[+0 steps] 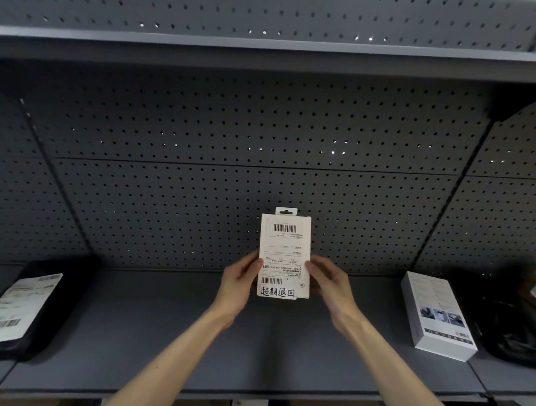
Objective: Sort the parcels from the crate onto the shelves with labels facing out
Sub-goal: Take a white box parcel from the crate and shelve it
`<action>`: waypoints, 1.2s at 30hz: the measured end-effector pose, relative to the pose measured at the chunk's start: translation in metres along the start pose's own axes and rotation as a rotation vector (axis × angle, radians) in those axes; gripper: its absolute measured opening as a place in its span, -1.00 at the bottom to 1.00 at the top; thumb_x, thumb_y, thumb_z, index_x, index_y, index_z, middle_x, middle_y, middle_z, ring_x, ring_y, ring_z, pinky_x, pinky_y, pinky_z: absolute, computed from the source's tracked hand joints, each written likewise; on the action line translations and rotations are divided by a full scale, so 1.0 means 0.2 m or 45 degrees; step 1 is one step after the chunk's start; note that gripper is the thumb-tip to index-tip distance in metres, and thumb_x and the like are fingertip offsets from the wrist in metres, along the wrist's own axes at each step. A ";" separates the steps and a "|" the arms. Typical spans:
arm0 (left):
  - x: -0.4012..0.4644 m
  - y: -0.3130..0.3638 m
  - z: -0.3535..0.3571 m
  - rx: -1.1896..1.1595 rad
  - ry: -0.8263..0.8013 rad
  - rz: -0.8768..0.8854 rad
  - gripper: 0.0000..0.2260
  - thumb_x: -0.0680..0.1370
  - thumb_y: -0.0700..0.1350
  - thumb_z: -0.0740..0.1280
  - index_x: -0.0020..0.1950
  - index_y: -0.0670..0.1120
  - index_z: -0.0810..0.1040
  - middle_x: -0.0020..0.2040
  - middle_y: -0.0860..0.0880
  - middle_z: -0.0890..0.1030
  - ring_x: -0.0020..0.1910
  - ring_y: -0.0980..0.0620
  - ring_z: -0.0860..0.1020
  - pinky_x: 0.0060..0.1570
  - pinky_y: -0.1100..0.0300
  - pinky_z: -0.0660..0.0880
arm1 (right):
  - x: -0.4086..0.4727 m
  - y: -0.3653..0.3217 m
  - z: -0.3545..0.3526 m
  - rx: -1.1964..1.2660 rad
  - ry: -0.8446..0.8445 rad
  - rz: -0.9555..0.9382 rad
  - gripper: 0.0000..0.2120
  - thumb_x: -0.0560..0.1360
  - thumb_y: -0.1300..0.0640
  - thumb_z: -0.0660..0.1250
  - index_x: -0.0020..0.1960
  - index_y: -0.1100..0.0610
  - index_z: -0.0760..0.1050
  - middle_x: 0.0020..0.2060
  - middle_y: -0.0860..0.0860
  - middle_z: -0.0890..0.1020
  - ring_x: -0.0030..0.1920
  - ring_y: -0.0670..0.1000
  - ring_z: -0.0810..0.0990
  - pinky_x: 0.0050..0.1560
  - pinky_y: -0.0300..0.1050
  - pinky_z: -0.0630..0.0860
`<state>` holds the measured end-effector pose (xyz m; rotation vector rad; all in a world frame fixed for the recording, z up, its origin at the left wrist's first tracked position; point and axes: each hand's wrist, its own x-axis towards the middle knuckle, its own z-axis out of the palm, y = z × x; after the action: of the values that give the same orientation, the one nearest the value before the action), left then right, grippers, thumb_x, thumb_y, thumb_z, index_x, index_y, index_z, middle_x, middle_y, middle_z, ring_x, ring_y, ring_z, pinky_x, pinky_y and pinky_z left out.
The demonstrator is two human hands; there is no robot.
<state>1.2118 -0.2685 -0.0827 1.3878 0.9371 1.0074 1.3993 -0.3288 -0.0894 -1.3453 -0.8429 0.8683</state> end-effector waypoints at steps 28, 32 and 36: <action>0.05 0.14 0.43 -0.132 -0.186 -0.172 -0.88 0.62 -0.12 0.35 0.05 -0.08 0.68 -0.01 -0.07 0.74 -0.01 -0.02 0.71 0.15 -0.11 0.60 | -0.16 -0.24 -0.46 -0.862 0.154 -0.152 -0.78 0.64 -0.01 0.20 0.17 0.01 0.56 0.05 -0.10 0.67 0.04 -0.13 0.61 0.03 -0.28 0.50; 0.03 0.18 0.70 -0.114 -0.366 -0.193 -0.89 0.63 -0.13 0.33 0.00 -0.05 0.66 -0.04 -0.04 0.74 -0.06 0.03 0.70 0.11 -0.06 0.62 | -0.27 -0.32 -0.85 -1.374 0.395 -0.116 -0.69 0.63 -0.03 0.19 0.28 0.09 0.50 0.17 0.07 0.59 0.18 0.13 0.55 0.14 0.05 0.49; -0.02 0.23 1.05 -0.099 -0.532 -0.183 -0.89 0.63 -0.12 0.33 -0.01 -0.04 0.66 -0.04 -0.06 0.74 -0.11 0.04 0.70 0.02 -0.02 0.64 | -0.47 -0.41 -1.34 -1.634 0.562 0.060 -0.66 0.64 -0.06 0.15 0.28 0.12 0.46 0.16 0.12 0.53 0.20 0.18 0.50 0.08 0.07 0.50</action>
<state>1.4090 -0.3416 -0.0388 1.3742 0.6667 0.6060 1.5993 -0.5353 -0.0214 -2.5340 -1.0346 -0.0830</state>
